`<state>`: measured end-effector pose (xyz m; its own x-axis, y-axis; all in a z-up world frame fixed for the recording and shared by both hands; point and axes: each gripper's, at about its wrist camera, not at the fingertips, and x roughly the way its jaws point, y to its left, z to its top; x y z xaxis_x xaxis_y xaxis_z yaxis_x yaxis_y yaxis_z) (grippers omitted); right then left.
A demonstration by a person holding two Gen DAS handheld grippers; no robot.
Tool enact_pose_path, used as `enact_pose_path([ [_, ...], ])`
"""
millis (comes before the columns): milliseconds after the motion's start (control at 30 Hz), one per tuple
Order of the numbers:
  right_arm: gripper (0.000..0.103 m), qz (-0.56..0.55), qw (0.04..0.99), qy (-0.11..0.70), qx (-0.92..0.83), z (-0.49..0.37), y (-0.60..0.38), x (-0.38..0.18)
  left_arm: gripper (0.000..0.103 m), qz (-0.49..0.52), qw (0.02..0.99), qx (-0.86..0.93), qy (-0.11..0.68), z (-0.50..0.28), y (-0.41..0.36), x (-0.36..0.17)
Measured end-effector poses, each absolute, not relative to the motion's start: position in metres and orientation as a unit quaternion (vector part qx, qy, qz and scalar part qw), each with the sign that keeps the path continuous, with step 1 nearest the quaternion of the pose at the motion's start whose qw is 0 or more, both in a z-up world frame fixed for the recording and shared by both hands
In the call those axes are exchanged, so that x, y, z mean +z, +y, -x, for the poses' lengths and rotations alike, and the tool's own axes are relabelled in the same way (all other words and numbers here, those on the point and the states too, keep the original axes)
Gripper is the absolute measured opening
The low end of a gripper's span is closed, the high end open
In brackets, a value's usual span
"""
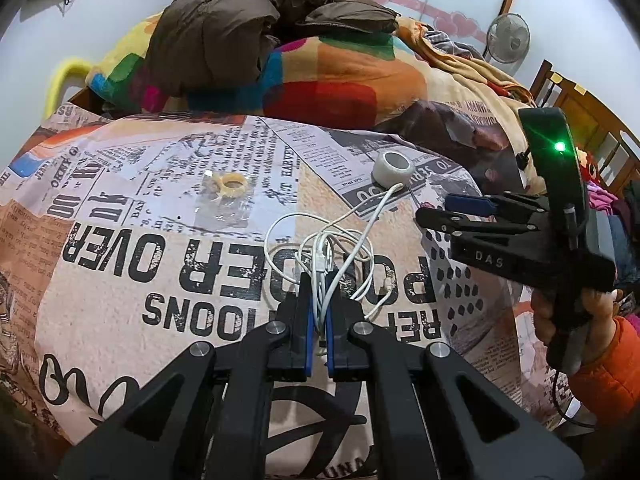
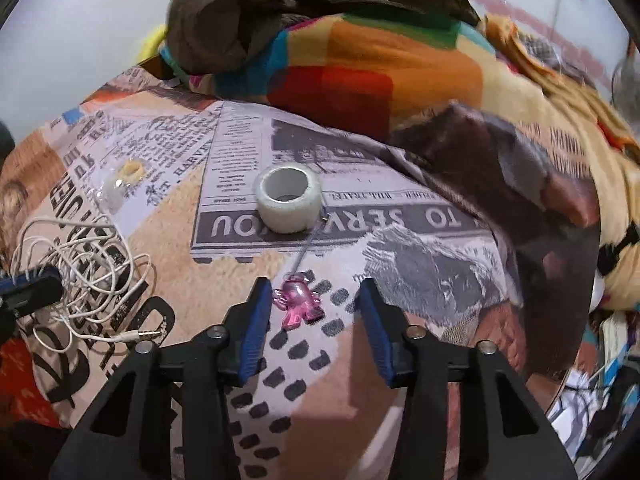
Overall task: Collect trash
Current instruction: 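Grasp the pink plastic charm with the right tool while the left tool lifts the cable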
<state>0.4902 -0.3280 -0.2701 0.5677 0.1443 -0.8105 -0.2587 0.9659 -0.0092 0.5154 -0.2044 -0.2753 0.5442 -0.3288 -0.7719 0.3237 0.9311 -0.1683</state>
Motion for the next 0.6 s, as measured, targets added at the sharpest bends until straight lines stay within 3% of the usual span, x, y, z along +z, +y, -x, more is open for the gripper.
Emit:
enact_pose_path([
  [67,0.023,0.063,0.883,0.451,0.114,-0.489,-0.327,-0.269,0.003,-0.001,0.879,-0.185,0.44,-0.514,-0.206,-0.275],
  [367,0.022,0.034,0.882,0.458,0.101,-0.488,-0.33,-0.254,0.003,0.001,0.884,-0.186,0.429,-0.506,-0.201,-0.253],
  [600,0.022,0.02,0.901,0.421,0.099,-0.467,-0.331,-0.205,0.003,-0.004,0.896,-0.181,0.406,-0.494,-0.193,-0.219],
])
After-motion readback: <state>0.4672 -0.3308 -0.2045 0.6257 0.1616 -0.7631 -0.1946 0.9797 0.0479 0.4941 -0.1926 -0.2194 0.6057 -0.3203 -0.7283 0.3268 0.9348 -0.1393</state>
